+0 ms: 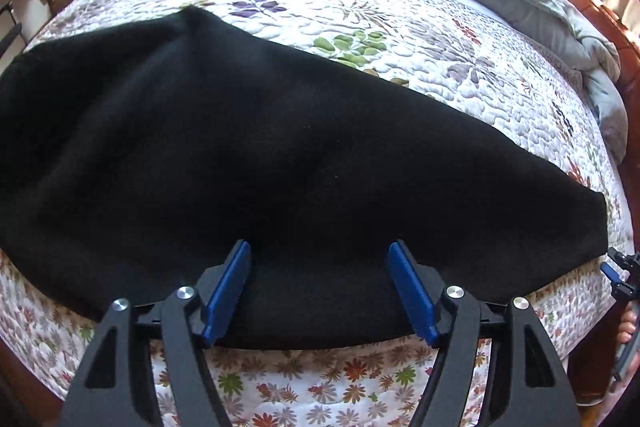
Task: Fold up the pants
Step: 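Grasp the pants edge with the right gripper and pull it flat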
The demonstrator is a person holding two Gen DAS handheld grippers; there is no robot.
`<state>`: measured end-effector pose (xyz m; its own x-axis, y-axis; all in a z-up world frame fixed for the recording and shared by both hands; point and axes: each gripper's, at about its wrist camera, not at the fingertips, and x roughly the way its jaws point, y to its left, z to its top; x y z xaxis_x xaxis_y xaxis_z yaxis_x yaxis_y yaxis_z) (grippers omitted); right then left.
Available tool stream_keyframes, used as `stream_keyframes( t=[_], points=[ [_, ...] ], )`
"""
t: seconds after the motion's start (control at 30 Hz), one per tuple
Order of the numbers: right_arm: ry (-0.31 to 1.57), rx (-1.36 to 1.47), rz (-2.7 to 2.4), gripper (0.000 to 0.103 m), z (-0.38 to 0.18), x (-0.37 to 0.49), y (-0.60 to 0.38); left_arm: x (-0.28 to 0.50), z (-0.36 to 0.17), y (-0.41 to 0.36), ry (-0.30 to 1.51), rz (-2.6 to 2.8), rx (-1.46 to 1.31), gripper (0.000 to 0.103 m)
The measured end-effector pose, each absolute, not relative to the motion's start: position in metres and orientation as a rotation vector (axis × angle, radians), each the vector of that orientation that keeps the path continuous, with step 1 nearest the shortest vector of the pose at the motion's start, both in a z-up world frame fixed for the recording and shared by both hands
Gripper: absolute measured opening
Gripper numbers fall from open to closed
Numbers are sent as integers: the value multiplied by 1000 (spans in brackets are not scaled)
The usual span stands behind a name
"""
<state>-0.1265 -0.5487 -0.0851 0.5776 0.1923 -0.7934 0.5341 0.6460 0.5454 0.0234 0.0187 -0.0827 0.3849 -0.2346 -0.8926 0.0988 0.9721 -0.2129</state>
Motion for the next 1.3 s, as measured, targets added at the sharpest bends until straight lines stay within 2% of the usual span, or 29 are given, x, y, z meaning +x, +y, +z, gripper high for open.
stream_keyframes(
  t=[0.07, 0.1, 0.2, 0.33, 0.4, 0.53, 0.63, 0.67, 0.7, 0.8, 1.17, 1.23, 1.27, 1.3],
  points=[
    [962, 876, -219, 40, -85, -119, -553, 24, -84, 16, 1157, -209, -130, 73],
    [974, 860, -217, 23, -85, -112, -552, 23, -84, 14, 1156, -209, -129, 76],
    [991, 759, -217, 14, -74, -96, -542, 20, -85, 9, 1152, -202, -110, 80],
    [889, 684, -180, 12, -37, -96, -534, 15, -81, 8, 1142, -220, -168, 80],
    [905, 646, -221, 12, -32, -93, -535, 13, -83, 4, 1142, -220, -170, 80],
    [1029, 634, -287, 12, -71, -88, -540, 11, -91, -14, 1135, -224, -50, 89],
    [1017, 646, -296, 16, -86, -92, -537, 9, -90, -21, 1137, -226, -8, 89],
    [1004, 655, -294, 22, -83, -95, -536, 9, -88, -21, 1139, -237, -26, 89],
    [996, 665, -296, 35, -78, -99, -535, 7, -86, -19, 1143, -249, -51, 89],
    [1000, 679, -284, 45, -69, -106, -528, 5, -79, -19, 1154, -274, -105, 89],
    [1038, 855, -207, 47, -102, -91, -514, 8, -77, -20, 1164, -268, -218, 90],
    [1026, 836, -198, 38, -101, -84, -512, 11, -78, -19, 1168, -261, -229, 90],
    [1019, 811, -197, 20, -99, -81, -511, 11, -79, -19, 1168, -258, -231, 90],
    [1002, 806, -181, 11, -96, -80, -512, 12, -79, -20, 1169, -256, -229, 90]
  ],
)
